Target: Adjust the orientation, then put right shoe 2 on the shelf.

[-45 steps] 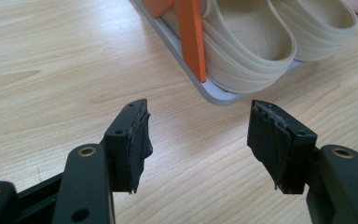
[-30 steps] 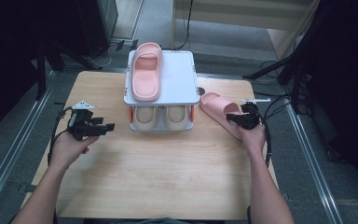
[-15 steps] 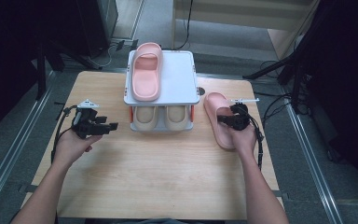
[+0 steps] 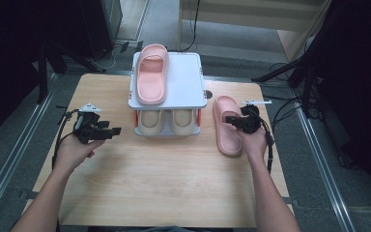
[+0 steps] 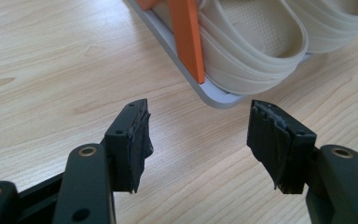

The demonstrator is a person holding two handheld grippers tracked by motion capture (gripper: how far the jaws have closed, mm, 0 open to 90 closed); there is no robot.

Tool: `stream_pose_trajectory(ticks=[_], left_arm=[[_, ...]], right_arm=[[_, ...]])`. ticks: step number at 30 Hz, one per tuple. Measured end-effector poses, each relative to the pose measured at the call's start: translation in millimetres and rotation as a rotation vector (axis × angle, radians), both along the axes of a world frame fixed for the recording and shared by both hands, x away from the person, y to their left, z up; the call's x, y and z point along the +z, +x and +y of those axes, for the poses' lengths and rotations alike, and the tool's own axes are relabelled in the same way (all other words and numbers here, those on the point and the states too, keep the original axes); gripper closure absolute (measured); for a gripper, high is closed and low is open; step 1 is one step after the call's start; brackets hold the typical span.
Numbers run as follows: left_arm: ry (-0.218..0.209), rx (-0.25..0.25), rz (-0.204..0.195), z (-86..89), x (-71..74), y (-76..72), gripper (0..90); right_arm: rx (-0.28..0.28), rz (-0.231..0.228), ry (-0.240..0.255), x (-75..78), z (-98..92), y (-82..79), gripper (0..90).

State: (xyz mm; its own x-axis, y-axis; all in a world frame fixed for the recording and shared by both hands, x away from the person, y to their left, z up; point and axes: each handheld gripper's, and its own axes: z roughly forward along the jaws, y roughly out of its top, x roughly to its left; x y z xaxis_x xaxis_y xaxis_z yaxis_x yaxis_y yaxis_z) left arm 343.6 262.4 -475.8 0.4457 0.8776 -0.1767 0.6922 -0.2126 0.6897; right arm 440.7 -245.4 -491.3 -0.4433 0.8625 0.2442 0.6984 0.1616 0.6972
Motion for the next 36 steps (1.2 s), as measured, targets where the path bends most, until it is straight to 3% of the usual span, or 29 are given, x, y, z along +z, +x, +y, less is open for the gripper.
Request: stream_pose_trajectory(ticks=[7, 13, 16, 21, 28, 36], left_arm=[[-0.005, -0.001, 0.007, 0.0, -1.9, 5.3, 39.2], [-0.020, 0.005, 0.012, -1.2, -3.2, 12.6, 39.3], [-0.015, -0.002, 0.014, -2.7, -3.5, 14.1, 39.2], [-0.010, -0.003, 0.014, -3.2, -3.7, 15.0, 39.3], [-0.019, 0.015, 0.018, -0.2, -3.4, 10.3, 39.0], [-0.035, 0.057, 0.024, 12.5, -4.6, -4.4, 38.9]], right_arm=[[-0.009, -0.014, 0.004, 3.4, -8.9, -4.8, 79.4], [-0.002, -0.035, -0.021, 4.2, -14.4, -12.5, 72.5], [-0.015, -0.051, -0.022, 4.0, -20.1, -16.5, 64.9], [-0.055, -0.049, -0.021, 1.1, -30.9, -18.5, 62.4], [-0.083, -0.041, -0.015, -7.2, -42.1, -10.7, 52.9], [-0.102, 0.007, -0.037, -20.4, -40.5, 11.0, 52.1]])
